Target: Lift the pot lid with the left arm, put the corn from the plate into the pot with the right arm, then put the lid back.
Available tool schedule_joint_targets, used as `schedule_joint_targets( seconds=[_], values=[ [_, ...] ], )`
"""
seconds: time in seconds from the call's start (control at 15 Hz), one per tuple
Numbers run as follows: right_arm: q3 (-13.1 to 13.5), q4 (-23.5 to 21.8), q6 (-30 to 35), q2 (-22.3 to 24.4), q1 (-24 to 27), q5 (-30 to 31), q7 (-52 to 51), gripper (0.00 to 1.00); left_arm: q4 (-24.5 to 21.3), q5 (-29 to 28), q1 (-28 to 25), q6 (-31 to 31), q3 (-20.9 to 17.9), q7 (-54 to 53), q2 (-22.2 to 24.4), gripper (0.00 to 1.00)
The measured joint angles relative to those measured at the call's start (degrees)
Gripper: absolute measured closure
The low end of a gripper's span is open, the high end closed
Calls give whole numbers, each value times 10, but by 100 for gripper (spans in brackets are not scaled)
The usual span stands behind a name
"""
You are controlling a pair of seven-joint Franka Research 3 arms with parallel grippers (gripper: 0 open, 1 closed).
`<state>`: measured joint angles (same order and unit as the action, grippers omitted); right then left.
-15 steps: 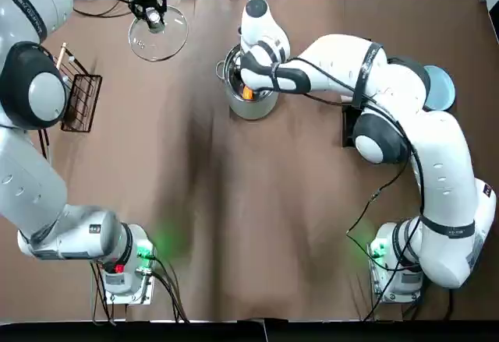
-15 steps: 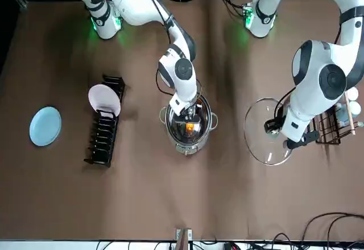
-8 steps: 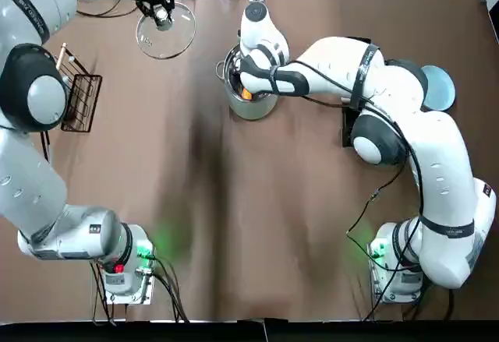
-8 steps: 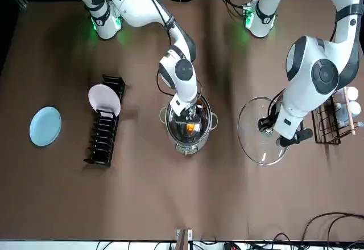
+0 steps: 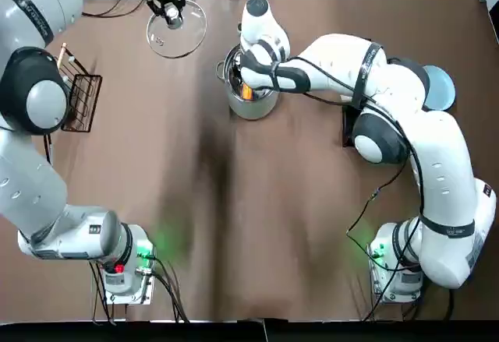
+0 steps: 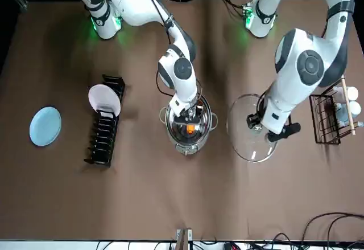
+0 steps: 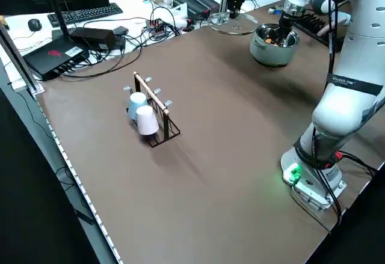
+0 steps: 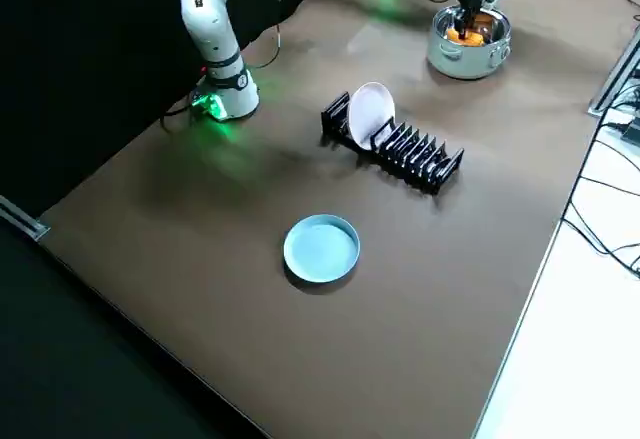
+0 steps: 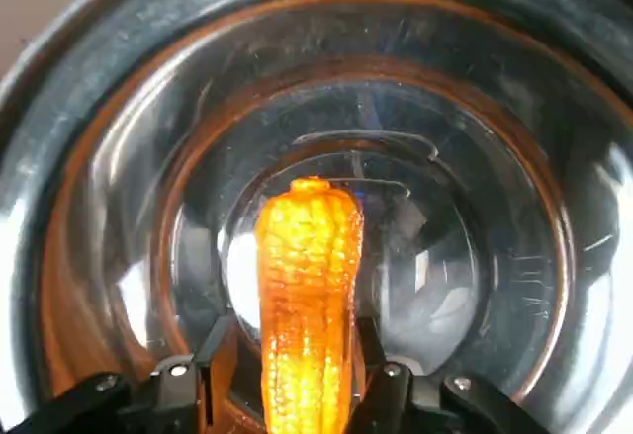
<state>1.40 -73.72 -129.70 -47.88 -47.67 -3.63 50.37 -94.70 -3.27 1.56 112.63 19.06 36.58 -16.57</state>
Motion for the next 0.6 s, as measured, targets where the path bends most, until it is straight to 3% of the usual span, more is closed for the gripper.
schedule_joint_targets(
  seconds=[0.2, 0.33, 0.6],
  values=[
    [1, 5, 16, 12, 1, 0, 0, 42, 0, 0, 18, 0, 9, 20, 0, 49],
    [4, 8, 73, 28, 3, 0, -4, 42, 0, 0, 43, 8, 9, 40, 0, 49],
    [6, 16, 115, 70, 17, 0, -36, 42, 0, -1, 57, 30, 9, 52, -2, 49]
  ],
)
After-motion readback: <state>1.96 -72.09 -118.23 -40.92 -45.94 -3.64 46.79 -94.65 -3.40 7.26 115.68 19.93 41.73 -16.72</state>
